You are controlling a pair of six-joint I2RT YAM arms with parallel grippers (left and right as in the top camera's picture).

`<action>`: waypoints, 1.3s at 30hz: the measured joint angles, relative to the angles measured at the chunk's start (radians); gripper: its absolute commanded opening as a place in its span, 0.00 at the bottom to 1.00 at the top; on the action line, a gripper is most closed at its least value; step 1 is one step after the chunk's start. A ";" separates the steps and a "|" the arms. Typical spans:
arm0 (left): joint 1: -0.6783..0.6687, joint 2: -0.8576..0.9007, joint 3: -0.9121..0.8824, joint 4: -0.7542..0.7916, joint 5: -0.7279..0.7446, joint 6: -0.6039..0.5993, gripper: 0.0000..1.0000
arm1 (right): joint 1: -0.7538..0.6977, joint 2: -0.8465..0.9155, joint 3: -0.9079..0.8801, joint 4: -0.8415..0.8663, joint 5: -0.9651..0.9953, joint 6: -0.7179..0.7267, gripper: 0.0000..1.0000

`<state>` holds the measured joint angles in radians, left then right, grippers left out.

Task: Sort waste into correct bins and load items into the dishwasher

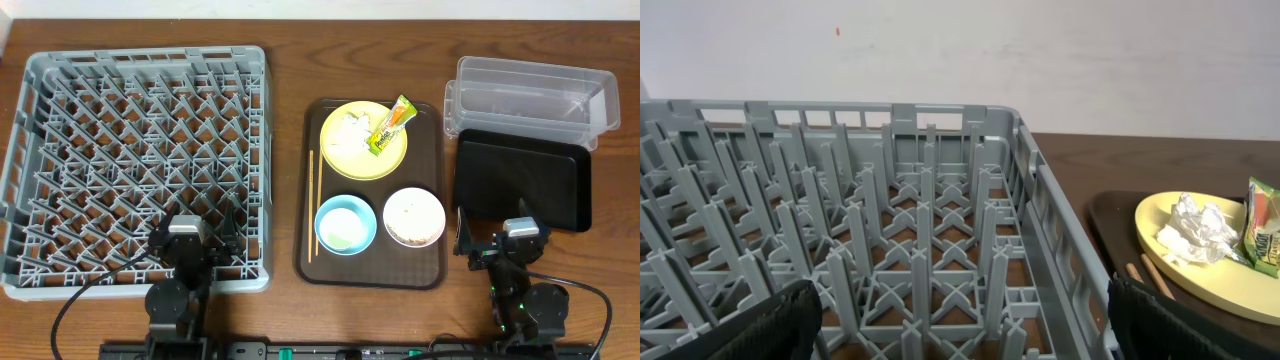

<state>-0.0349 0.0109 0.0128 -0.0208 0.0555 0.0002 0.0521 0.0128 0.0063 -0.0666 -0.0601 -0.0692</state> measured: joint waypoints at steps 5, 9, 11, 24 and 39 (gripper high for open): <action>0.000 0.000 0.000 0.001 -0.001 0.000 0.93 | 0.000 0.000 0.000 0.000 0.000 0.000 0.99; 0.000 0.000 0.000 0.001 -0.001 0.000 0.93 | 0.000 0.000 0.000 0.000 0.000 0.000 0.99; 0.000 0.000 0.000 0.001 -0.001 -0.003 0.93 | 0.000 0.000 0.000 0.000 0.000 0.000 0.99; 0.000 0.001 0.010 -0.012 -0.003 -0.079 0.94 | 0.000 0.000 0.000 0.000 0.008 0.057 0.99; 0.000 0.336 0.187 -0.087 -0.007 -0.082 0.93 | 0.000 0.166 0.170 -0.145 0.034 0.081 0.99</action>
<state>-0.0349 0.3470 0.1993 -0.1078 0.0483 -0.0818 0.0521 0.1791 0.1764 -0.2111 -0.0257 0.0116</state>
